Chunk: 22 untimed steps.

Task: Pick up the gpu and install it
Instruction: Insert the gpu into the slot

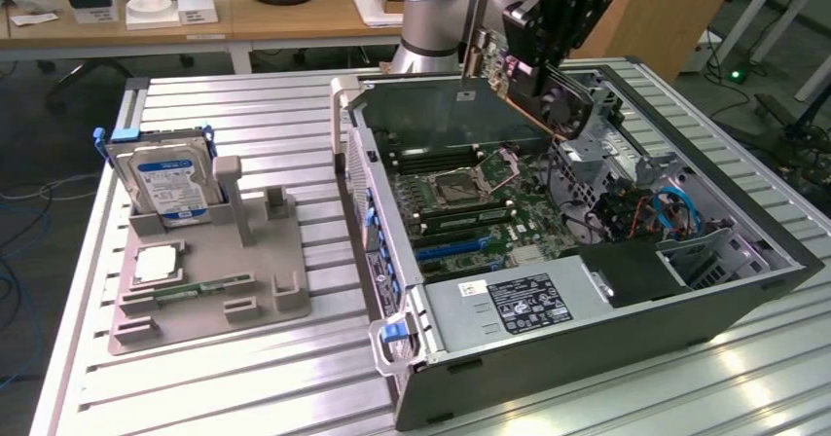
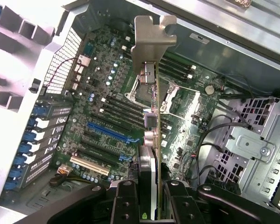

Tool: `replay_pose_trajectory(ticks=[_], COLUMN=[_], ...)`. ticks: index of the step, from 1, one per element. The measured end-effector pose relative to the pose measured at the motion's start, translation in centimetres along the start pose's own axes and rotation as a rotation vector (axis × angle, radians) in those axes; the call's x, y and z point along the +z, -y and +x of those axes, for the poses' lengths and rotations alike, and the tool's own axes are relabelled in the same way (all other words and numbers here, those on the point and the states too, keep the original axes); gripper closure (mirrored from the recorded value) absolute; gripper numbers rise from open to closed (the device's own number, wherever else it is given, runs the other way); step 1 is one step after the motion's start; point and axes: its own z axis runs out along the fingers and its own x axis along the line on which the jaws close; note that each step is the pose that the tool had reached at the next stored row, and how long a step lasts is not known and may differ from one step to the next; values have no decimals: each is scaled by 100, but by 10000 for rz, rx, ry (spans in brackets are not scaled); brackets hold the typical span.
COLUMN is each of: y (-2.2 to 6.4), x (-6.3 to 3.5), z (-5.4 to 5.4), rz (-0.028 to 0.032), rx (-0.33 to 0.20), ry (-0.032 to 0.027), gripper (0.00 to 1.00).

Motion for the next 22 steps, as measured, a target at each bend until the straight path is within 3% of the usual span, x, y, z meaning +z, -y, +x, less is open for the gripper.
replay_pose_trajectory(ticks=[22], y=[30], x=[-1], z=[12], rz=[-16], rx=[-551], ry=[-10], gripper=[73])
